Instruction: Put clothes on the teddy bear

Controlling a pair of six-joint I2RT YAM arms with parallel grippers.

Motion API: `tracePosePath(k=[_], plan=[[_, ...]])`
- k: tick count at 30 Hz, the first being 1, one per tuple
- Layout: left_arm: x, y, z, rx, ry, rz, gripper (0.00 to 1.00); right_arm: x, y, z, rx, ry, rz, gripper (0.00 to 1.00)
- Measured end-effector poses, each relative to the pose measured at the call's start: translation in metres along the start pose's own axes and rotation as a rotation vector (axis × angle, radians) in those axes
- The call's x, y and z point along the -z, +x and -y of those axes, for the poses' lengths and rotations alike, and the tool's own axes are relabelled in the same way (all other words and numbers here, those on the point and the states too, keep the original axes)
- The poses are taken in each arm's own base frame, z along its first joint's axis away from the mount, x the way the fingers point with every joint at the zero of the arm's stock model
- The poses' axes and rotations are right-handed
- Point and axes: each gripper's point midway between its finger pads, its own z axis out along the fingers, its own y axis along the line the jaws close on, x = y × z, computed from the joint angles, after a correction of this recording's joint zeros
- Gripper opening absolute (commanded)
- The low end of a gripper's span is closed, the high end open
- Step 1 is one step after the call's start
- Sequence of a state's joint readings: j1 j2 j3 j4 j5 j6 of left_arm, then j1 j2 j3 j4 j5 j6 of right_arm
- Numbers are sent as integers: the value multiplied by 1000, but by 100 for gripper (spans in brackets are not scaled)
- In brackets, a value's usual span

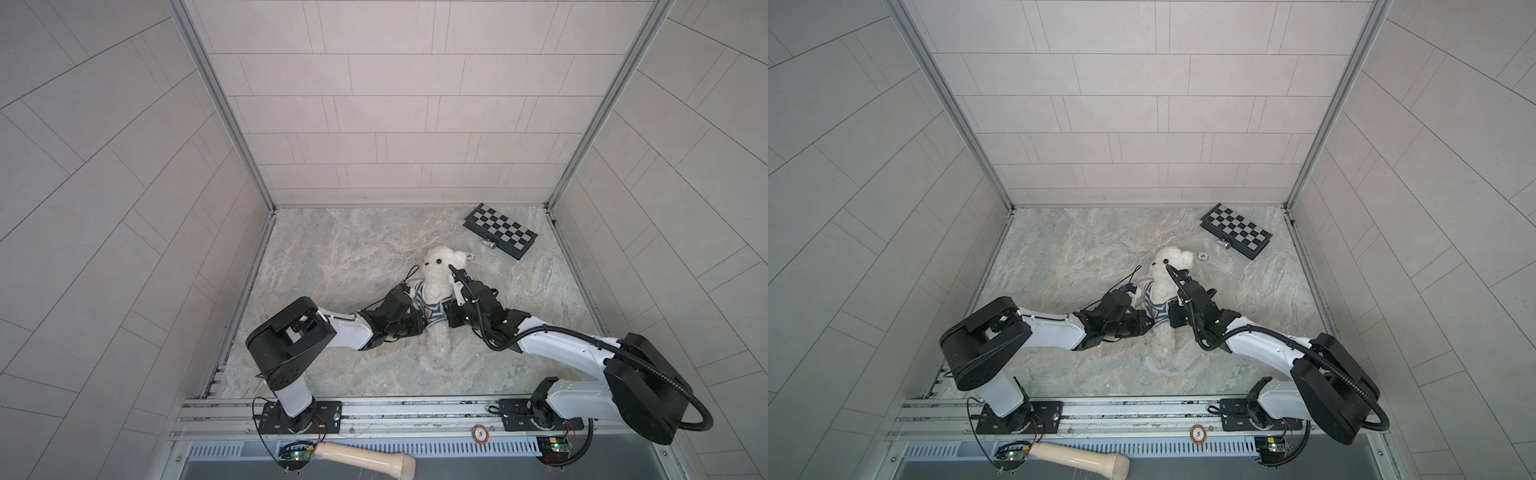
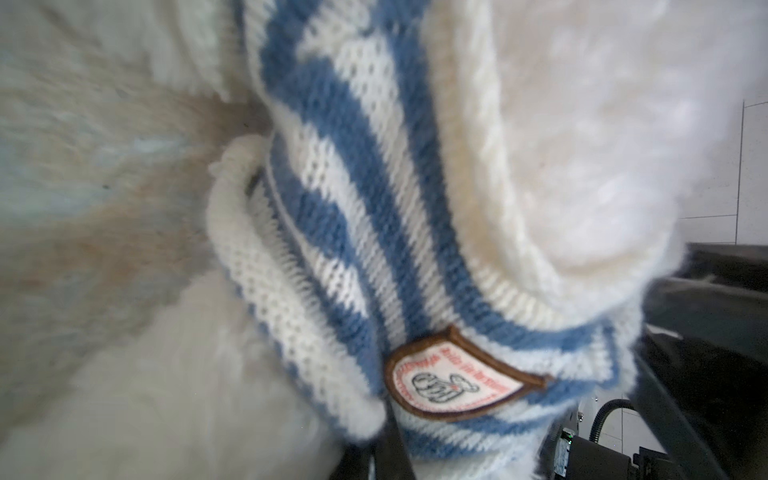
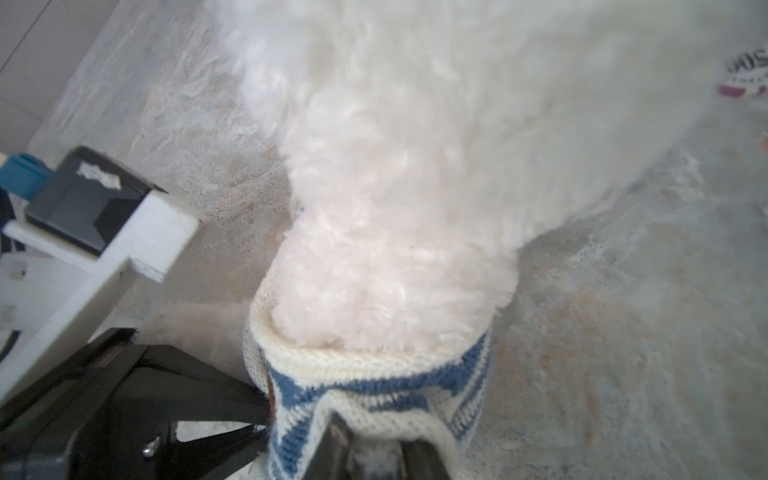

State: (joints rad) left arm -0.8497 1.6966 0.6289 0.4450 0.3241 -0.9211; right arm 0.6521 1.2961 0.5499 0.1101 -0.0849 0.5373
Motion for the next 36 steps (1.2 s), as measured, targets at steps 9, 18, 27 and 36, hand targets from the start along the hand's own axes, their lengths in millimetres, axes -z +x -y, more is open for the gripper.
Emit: tracePosePath(k=[9,18,27,36], plan=[[0,-1,2,4,7,4,0,0,-1,4,-24,-7,-17,0],[4,0,-4,18,4,8,0,35,1,-9,74,-97,-14,0],[12,-7,-7,27,15,17,0,76,28,-23,223,-229,-55,0],[19,-7,-10,-24,-16,17,0,96,40,-50,224,-418,-99,0]])
